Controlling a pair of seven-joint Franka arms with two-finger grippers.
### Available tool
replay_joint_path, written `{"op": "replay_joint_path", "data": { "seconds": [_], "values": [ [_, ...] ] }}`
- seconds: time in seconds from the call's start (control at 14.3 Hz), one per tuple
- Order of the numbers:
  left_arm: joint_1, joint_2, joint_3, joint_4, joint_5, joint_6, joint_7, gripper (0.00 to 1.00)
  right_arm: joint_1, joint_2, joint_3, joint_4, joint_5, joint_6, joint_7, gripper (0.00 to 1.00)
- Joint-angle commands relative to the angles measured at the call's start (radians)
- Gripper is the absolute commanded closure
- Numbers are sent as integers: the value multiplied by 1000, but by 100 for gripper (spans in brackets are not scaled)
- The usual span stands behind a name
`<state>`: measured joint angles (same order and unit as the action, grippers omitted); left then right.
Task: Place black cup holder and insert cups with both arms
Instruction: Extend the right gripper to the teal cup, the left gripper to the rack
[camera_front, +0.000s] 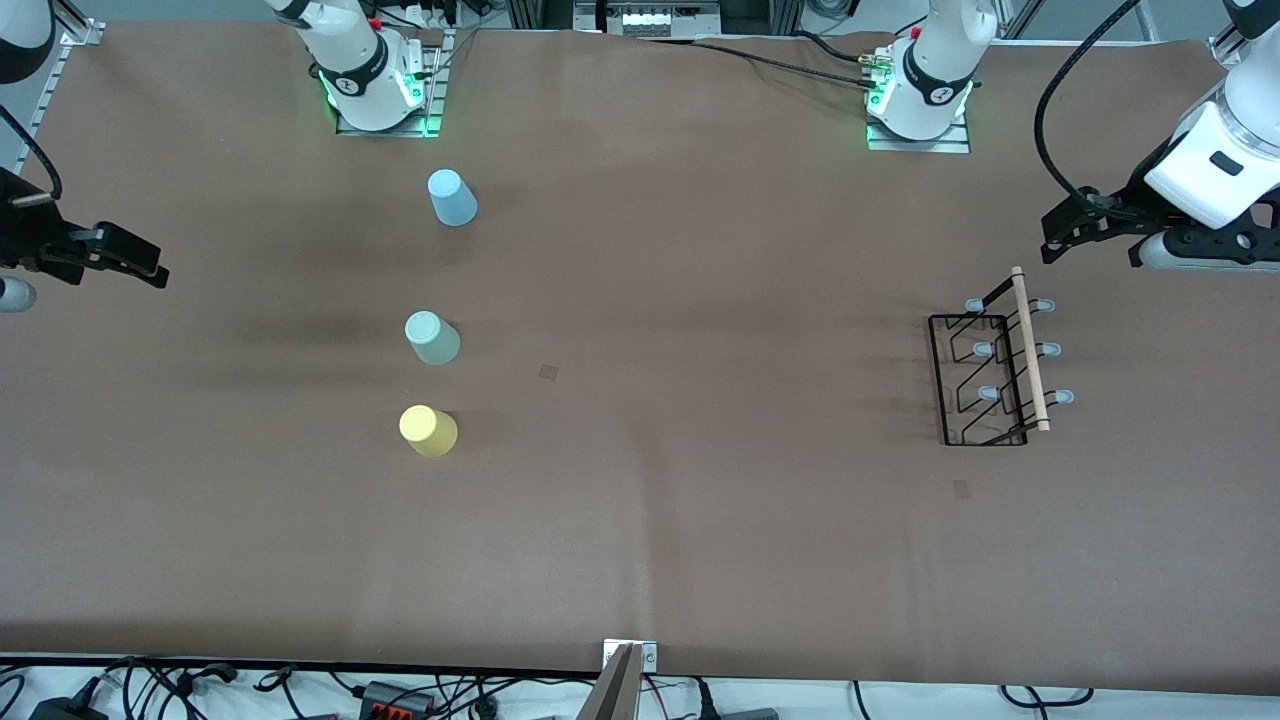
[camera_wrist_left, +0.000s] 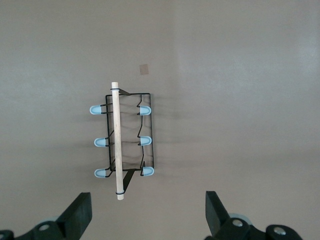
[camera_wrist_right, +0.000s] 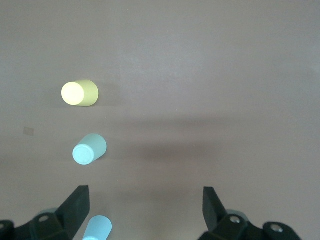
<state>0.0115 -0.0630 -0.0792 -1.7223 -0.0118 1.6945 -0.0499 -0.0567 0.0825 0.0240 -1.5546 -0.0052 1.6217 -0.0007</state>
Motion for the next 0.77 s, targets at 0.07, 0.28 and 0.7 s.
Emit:
{"op": "replay_joint_path", "data": {
  "seconds": [0.07, 0.28, 0.7],
  "values": [
    [1, 8, -1, 24, 23, -21, 13, 0, 5, -3, 1, 22, 10, -20, 8, 0],
    [2, 17, -1, 26, 21, -22, 8, 0, 5, 5, 0, 25, 13, -22, -1, 0],
    [10, 92, 13, 95, 12, -199, 11, 0, 81, 101, 8, -30, 8, -112, 13, 0]
  ]
}}
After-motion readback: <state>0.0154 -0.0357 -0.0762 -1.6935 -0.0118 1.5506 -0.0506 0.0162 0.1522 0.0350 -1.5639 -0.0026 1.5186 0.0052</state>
